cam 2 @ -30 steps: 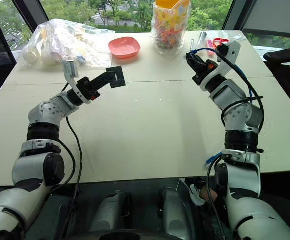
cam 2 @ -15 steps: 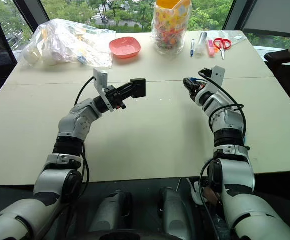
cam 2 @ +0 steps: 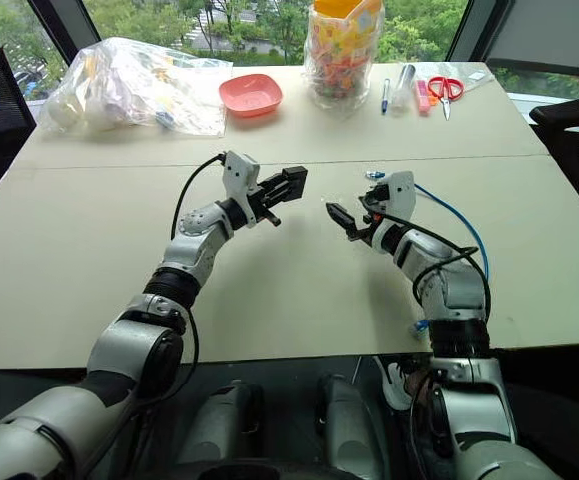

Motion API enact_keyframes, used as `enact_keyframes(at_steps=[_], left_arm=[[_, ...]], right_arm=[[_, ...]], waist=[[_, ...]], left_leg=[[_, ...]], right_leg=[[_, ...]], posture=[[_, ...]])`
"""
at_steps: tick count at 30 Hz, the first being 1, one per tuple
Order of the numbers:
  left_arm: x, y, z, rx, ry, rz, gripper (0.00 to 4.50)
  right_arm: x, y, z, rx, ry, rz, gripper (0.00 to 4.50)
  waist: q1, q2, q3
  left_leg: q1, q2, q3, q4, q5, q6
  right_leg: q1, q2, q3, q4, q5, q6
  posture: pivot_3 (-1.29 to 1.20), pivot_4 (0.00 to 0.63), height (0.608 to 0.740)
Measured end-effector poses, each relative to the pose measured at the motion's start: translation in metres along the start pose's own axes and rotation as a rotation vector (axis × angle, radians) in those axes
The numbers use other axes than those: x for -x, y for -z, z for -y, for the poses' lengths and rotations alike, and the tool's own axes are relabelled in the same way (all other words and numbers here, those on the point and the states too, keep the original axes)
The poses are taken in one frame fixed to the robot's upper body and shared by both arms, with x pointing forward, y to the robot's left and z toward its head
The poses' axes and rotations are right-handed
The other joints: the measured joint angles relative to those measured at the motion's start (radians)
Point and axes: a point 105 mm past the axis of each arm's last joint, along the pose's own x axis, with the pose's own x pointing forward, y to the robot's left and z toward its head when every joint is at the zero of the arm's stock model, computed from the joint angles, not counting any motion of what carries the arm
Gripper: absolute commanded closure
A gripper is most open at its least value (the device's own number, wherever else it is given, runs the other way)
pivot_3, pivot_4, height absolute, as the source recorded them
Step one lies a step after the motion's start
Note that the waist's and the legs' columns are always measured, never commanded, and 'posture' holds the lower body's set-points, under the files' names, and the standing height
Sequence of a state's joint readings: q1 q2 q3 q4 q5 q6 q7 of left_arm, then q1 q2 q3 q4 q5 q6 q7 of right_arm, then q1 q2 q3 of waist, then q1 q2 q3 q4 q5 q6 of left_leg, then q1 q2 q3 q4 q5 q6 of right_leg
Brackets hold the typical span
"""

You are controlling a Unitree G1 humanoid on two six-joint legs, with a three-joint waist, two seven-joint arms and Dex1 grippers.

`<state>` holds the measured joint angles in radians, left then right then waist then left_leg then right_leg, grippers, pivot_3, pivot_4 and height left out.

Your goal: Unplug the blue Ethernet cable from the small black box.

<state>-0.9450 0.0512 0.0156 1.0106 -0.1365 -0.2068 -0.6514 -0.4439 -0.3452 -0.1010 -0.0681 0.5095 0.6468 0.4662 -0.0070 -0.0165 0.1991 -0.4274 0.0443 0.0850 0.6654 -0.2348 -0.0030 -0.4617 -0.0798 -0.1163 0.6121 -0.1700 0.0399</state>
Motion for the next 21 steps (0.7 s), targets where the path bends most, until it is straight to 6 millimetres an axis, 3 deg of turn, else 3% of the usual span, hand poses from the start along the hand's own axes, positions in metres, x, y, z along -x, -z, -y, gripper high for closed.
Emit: enact_keyframes(at_steps=[2, 8, 11, 14, 17, 21], left_arm=[[-0.005, 0.008, 0.003, 0.005, -0.013, -0.029, 2.59], [-0.008, 0.013, 0.007, 0.010, 0.003, -0.049, 0.45], [-0.003, 0.012, 0.005, 0.028, 0.072, -0.066, 0.45], [0.010, -0.002, -0.005, 0.028, 0.122, -0.027, 0.45], [0.039, -0.014, -0.016, 0.036, 0.154, -0.003, 0.45], [0.089, -0.012, -0.020, 0.083, 0.155, -0.072, 0.45]], right_arm=[[0.002, -0.010, -0.008, 0.013, -0.014, 0.031, 0.00], [0.007, -0.016, 0.004, 0.006, 0.054, 0.054, 0.00], [0.010, -0.017, 0.007, 0.011, 0.063, 0.054, 0.00], [0.016, -0.015, 0.010, 0.020, 0.065, 0.047, 0.00], [0.022, -0.013, 0.010, 0.024, 0.051, 0.039, 0.00], [0.034, -0.007, 0.008, 0.046, 0.022, 0.011, 0.00]], waist=[[-0.002, 0.000, 0.000], [-0.004, 0.000, 0.000], [-0.004, 0.000, 0.000], [-0.005, 0.000, 0.000], [-0.009, 0.000, 0.000], [-0.006, 0.000, 0.000]], left_leg=[[0.000, 0.000, 0.000, 0.000, 0.000, 0.000], [0.000, 0.001, 0.000, -0.001, 0.000, 0.000], [0.000, 0.001, 0.000, -0.001, 0.000, 0.000], [0.000, 0.002, 0.000, -0.001, 0.000, 0.000], [0.000, 0.002, 0.001, -0.001, -0.001, 0.001], [0.000, 0.003, 0.000, -0.001, 0.000, 0.001]], right_leg=[[0.000, -0.001, 0.000, 0.000, 0.000, 0.000], [-0.001, 0.000, -0.001, -0.001, 0.000, 0.000], [-0.001, 0.000, -0.001, -0.001, 0.000, 0.000], [-0.001, 0.000, -0.001, 0.000, 0.000, -0.001], [-0.001, 0.001, 0.000, 0.000, 0.000, -0.001], [-0.001, 0.001, 0.000, 0.000, 0.000, -0.001]], posture=[[0.00, 0.150, 0.740], [0.00, 0.150, 0.740], [0.00, 0.150, 0.740], [0.00, 0.150, 0.740], [0.00, 0.150, 0.740], [0.00, 0.150, 0.740]])
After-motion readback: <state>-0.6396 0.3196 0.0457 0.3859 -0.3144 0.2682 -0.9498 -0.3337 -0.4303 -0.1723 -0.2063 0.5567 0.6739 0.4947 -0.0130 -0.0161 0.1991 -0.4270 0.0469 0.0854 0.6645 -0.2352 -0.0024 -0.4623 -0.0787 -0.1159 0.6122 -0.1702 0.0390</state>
